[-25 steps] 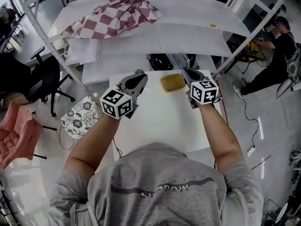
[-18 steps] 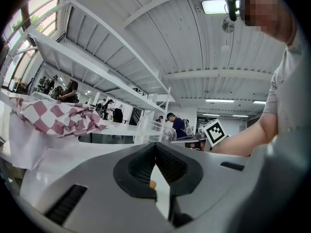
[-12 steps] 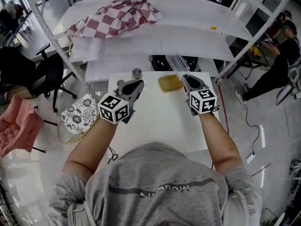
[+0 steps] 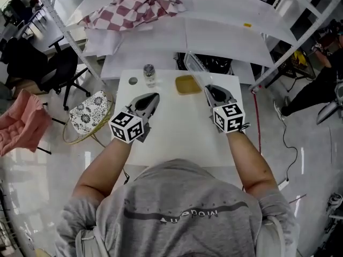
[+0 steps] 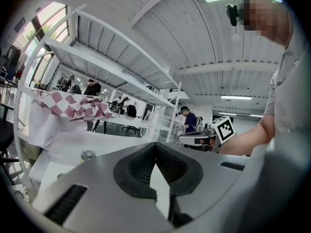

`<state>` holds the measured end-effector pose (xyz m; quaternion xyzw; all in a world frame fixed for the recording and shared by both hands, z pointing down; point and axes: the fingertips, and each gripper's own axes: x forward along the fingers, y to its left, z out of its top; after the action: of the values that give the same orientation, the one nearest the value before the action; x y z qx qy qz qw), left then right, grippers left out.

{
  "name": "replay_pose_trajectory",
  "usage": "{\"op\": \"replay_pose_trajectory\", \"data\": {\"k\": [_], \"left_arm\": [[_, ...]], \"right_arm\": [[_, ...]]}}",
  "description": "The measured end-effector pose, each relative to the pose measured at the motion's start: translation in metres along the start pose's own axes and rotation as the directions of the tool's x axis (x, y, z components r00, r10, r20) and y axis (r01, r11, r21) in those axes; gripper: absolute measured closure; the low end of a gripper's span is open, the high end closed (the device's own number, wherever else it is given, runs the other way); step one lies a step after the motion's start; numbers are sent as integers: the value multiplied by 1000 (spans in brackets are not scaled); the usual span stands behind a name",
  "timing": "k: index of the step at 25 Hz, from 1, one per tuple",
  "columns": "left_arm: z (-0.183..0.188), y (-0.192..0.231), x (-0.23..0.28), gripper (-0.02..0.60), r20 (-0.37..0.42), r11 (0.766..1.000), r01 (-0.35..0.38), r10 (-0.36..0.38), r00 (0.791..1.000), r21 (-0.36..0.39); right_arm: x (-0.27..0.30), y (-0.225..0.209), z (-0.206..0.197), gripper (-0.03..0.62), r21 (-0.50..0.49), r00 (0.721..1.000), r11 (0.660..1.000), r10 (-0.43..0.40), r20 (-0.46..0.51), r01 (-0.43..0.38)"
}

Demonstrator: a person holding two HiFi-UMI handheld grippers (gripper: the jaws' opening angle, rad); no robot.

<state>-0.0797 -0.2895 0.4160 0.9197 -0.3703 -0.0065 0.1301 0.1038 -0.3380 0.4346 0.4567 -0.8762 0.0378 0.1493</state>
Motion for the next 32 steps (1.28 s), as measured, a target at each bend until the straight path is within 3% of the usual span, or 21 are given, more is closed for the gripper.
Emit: {"op": "replay_pose_trajectory", "data": {"k": [11,22,32], "left_arm": [[-57,-12,-14,572,-90,999,-30,27,996,-33],[-105,-29,-15,572,-179,999,8,-17,984,-53],[-156,-49,-21,572,-279,996,39,-59,958,-79]], "right_arm": [[-25,15,-52,553,14,998,1000,28,-62,-27],[-32,42,-108,553,29,988,998,52,-142,-48],[-34,61,-157,553,46,972,996,84,-219,-76]]}}
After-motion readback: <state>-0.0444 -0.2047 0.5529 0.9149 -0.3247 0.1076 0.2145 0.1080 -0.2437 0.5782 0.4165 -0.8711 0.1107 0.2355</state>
